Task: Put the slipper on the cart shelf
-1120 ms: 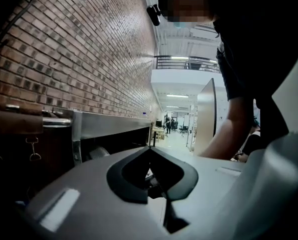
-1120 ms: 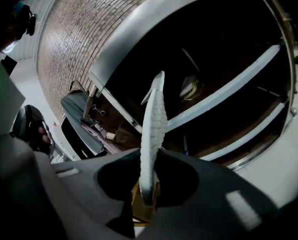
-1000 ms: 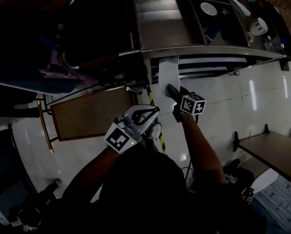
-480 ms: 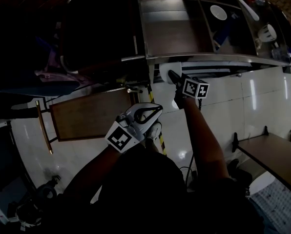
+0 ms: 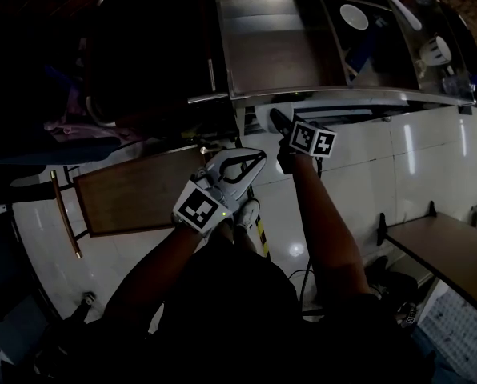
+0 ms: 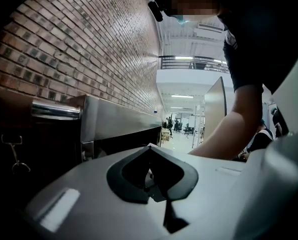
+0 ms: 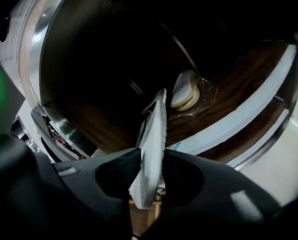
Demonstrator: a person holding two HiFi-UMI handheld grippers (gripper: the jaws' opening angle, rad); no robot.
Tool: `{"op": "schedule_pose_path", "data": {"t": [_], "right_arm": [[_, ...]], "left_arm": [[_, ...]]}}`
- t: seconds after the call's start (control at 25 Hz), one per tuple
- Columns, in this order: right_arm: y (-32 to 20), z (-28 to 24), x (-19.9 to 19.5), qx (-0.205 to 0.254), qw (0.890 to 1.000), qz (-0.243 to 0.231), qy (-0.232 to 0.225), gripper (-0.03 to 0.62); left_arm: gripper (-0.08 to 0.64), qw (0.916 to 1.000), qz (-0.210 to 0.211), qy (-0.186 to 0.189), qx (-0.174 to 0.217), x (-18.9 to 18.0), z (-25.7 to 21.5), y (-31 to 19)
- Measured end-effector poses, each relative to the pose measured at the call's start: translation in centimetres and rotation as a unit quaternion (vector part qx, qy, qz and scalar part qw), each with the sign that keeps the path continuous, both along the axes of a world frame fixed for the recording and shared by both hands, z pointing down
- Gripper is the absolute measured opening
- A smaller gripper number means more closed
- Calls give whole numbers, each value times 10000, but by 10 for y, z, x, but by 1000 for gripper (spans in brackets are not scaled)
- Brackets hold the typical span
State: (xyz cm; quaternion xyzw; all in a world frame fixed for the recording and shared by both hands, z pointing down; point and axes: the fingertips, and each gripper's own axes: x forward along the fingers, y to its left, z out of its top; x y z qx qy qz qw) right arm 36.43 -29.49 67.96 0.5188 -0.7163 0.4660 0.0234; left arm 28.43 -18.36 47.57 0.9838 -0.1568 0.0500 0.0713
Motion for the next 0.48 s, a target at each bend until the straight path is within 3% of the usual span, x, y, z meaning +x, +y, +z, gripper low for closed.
{"op": "schedule_pose_path", "data": {"t": [0.28,0.48], "right_arm": [[-11,-1,13,-76,9987,336,374,281],[-20,-1,14,-67,9938,250,1081,399]], "left_arm": [[6,10000,66,34,15,9,1,-2],[6,10000,31,-20,-43,5,7,-1]]}}
